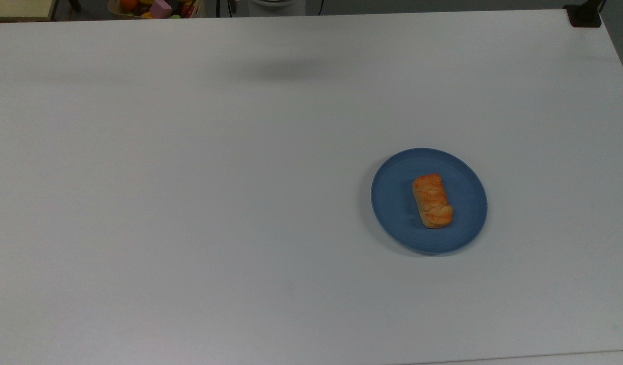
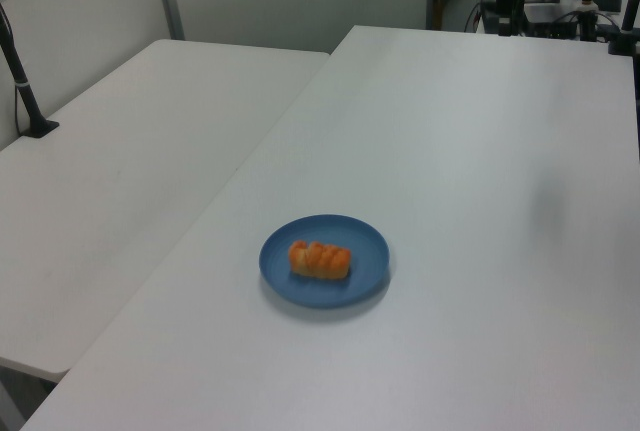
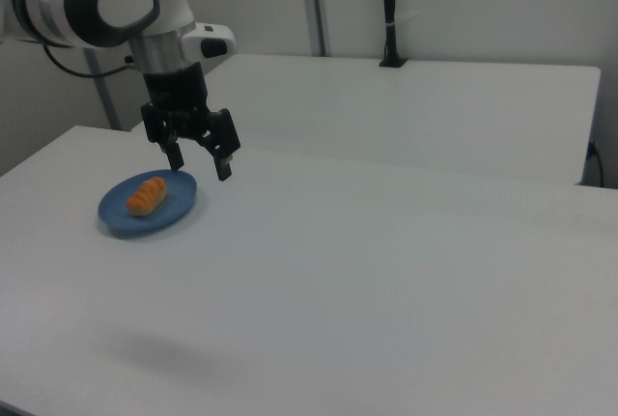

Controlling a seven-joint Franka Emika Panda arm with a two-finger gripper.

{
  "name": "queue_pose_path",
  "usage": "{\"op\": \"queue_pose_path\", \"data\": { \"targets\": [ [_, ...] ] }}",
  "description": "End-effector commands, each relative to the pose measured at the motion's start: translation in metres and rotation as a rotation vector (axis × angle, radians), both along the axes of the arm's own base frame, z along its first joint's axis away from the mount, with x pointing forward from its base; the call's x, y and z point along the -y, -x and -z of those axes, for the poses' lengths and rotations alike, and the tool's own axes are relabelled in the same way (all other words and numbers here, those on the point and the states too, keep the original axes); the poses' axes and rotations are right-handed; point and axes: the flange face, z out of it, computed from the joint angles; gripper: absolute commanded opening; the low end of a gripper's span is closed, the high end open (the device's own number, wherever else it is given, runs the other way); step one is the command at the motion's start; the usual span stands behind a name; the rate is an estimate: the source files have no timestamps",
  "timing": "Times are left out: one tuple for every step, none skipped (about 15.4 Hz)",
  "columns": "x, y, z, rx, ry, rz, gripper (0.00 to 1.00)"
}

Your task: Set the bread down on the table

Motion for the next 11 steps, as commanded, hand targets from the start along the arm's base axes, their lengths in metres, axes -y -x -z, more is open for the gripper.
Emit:
{"op": "queue_pose_path", "data": {
  "targets": [
    [-0.001,0.005,-0.003,-0.003,-0.012,-0.017,1.0],
    [-0.001,0.005,-0.003,-0.003,-0.012,-0.017,1.0],
    [0.0,0.005,-0.003,-0.003,-0.012,-0.014,1.0],
    [0.0,0.005,-0.003,-0.003,-0.012,-0.014,1.0],
    [0.0,0.005,-0.003,-0.003,-0.012,-0.014,1.0],
    [0.0,0.005,-0.002,-0.004,-0.012,-0.014,1.0],
    [-0.001,0.005,-0.002,-0.006,-0.013,-0.016,1.0],
    [-0.001,0.005,-0.002,-0.006,-0.013,-0.017,1.0],
    [-0.003,0.004,-0.002,-0.004,-0.012,-0.017,1.0],
    [-0.005,0.003,-0.008,0.007,-0.013,-0.014,1.0],
    [-0.012,-0.004,-0.011,0.008,-0.016,-0.02,1.0]
  ]
}}
